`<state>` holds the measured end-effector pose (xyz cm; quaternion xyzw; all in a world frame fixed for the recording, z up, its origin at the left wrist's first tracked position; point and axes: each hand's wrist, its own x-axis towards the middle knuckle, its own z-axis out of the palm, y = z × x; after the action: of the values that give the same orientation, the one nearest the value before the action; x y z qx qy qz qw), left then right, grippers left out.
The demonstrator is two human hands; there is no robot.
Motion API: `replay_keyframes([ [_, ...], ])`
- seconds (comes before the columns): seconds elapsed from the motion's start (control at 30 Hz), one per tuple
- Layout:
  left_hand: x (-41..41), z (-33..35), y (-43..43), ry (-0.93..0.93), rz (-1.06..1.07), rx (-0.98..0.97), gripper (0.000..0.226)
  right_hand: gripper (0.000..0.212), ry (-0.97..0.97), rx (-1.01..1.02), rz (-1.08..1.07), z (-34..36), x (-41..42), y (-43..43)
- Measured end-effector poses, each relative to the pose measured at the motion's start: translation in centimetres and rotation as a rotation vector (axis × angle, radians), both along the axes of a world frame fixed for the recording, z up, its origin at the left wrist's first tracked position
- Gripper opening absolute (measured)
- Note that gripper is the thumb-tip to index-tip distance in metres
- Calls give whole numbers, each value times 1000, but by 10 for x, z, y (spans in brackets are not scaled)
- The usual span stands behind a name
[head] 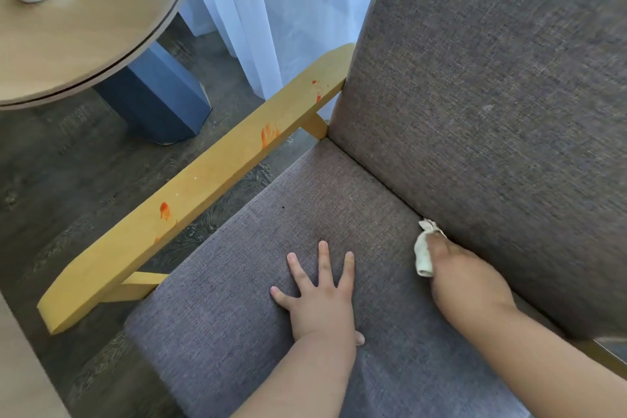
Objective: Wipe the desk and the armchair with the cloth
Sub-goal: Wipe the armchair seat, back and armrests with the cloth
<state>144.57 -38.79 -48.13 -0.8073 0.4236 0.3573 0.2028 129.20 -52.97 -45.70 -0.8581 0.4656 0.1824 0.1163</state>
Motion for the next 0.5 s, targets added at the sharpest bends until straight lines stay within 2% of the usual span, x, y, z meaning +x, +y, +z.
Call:
replay_keyframes([
  [0.07, -1, 1, -1, 4, 9, 1, 143, 50, -255, 52, -113, 4, -4, 5],
  [0.17, -1, 3, 0, -4, -4, -9, 142, 77, -524, -3, 39, 2, 37, 1],
  [0.23, 0, 5, 2, -8, -19, -26, 141, 86, -444, 53, 197, -8, 76, -12],
  [0.33, 4, 5, 6, 5, -40, -43, 140, 86, -325, 181, 221, -31, 96, -21],
  [0.5, 6, 5, 16, -27, -60, -77, 146, 81, -448, 271, 299, -32, 25, 39],
])
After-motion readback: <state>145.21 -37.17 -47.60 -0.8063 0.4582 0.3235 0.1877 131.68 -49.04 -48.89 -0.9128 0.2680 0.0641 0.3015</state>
